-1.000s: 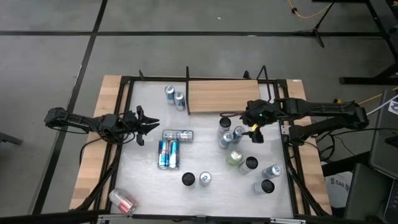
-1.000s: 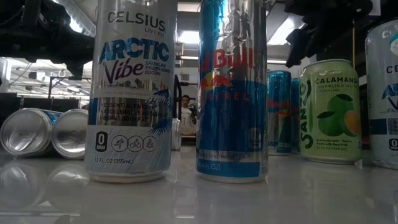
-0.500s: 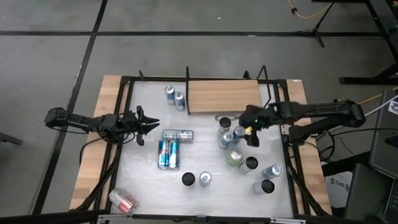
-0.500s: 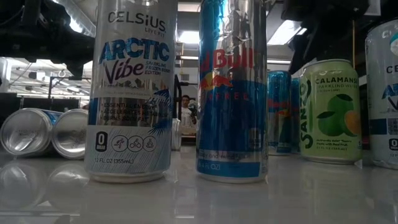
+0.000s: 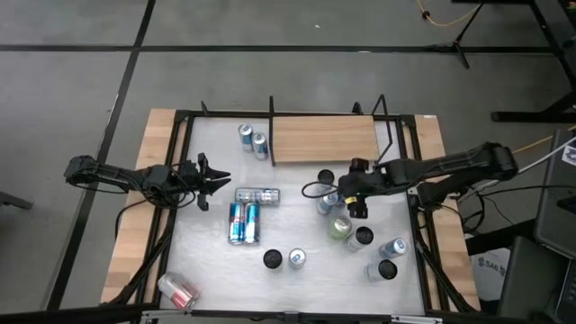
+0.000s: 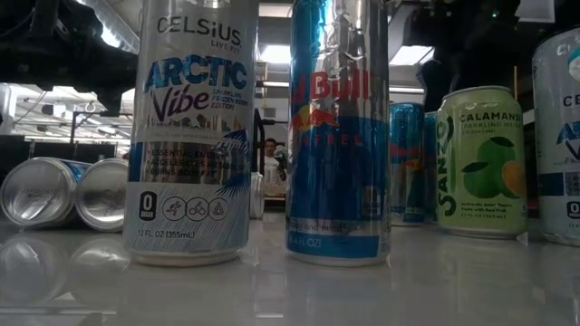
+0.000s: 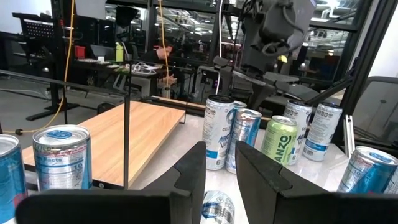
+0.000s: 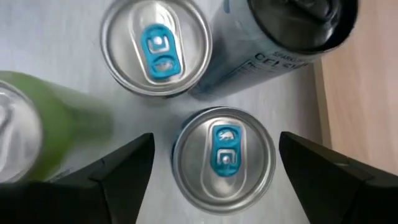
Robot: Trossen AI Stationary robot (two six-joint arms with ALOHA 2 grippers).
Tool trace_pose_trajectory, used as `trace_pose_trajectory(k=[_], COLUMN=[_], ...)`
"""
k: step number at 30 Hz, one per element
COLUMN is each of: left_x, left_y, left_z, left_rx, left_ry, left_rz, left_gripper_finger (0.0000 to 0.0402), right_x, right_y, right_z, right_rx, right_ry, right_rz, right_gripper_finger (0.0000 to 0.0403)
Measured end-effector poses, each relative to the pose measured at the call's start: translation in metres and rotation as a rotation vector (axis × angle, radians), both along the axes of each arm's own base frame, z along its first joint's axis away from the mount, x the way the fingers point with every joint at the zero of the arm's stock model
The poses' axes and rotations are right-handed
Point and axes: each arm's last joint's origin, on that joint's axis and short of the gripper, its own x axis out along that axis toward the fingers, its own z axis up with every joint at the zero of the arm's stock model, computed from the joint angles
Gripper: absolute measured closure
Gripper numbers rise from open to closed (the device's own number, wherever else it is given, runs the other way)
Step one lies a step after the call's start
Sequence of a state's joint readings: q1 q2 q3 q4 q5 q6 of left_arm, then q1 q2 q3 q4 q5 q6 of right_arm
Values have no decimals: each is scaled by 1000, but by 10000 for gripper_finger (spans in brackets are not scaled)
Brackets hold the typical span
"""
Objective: Place canned beverage on shelf
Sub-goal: Put the blue soda can on the shelf
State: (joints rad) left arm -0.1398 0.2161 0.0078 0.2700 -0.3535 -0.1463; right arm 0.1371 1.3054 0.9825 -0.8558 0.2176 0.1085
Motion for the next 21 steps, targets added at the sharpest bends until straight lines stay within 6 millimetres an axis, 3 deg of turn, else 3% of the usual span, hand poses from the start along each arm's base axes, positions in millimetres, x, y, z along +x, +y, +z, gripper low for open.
trace_pose_trajectory(k=[15, 21], left_x=[0, 0], left_y=[0, 0], left_z=[0, 0], left_rx=[0, 0], left_ry=[0, 0], left_rz=[0, 0], left_gripper_finger=[321, 321], right_x=[12, 12], right_y=[2, 2], right_z=[-20, -20], right_rx=[-12, -12], right_ry=[85, 81], right_rz=[1, 1], right_gripper_finger=[69, 122])
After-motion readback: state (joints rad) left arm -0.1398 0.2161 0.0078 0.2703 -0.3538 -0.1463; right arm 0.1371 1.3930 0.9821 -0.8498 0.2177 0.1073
